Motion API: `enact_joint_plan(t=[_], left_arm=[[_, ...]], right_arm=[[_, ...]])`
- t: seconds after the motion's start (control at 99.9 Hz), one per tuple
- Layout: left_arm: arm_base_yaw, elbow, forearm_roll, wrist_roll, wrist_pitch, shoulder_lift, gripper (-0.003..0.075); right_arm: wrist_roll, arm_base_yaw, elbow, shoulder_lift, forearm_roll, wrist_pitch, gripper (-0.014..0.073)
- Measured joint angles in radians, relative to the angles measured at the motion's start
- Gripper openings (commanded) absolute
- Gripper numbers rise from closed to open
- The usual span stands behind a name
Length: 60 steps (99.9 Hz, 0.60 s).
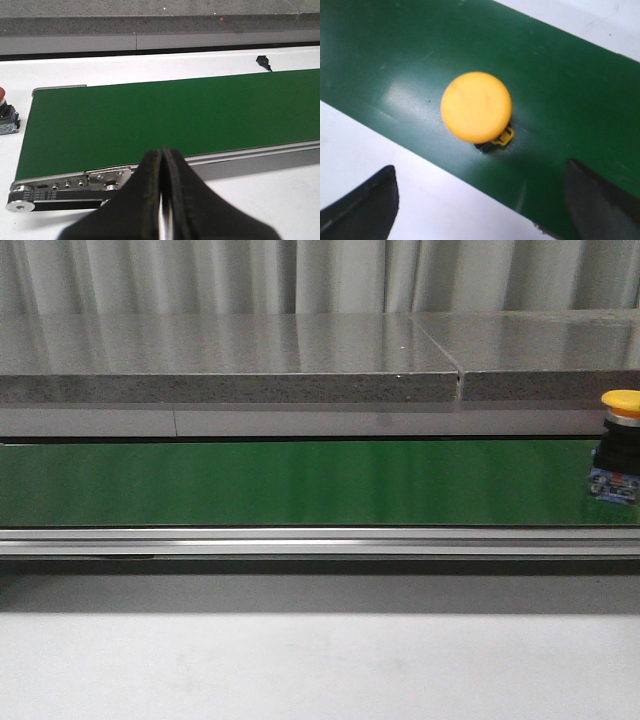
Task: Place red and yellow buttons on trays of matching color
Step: 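Lower the right gripper onto the yellow button at the belt end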
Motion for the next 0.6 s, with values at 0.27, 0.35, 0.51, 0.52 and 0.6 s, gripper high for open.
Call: enact_joint_plan(t=[0.27, 0.35, 0.51, 0.52, 0.6], left_arm=[[0.0, 0.0, 0.0, 0.0, 0.0, 0.0, -0.0019], [0.0, 0.0, 0.0, 0.0, 0.0, 0.0, -0.0019], [0.0, 0.0, 0.0, 0.0, 0.0, 0.0, -0.0019], [0.0, 0.0, 0.0, 0.0, 0.0, 0.0, -0.0019], [0.0, 0.0, 0.0, 0.0, 0.0, 0.0, -0.0019]], right_arm=[[-0.001, 0.038, 0.0, 0.097, 0.012, -0.169, 0.0648], [-0.001, 0.044, 0.0, 0.121, 0.019, -0.193, 0.058], [-0.001, 0.044, 0.0, 0.158, 0.022, -0.203, 0.0267], [0.001, 0.044, 0.0, 0.157, 0.023, -0.205, 0.0254], [0.003, 0.044, 0.0, 0.16, 0.03, -0.208, 0.0137]])
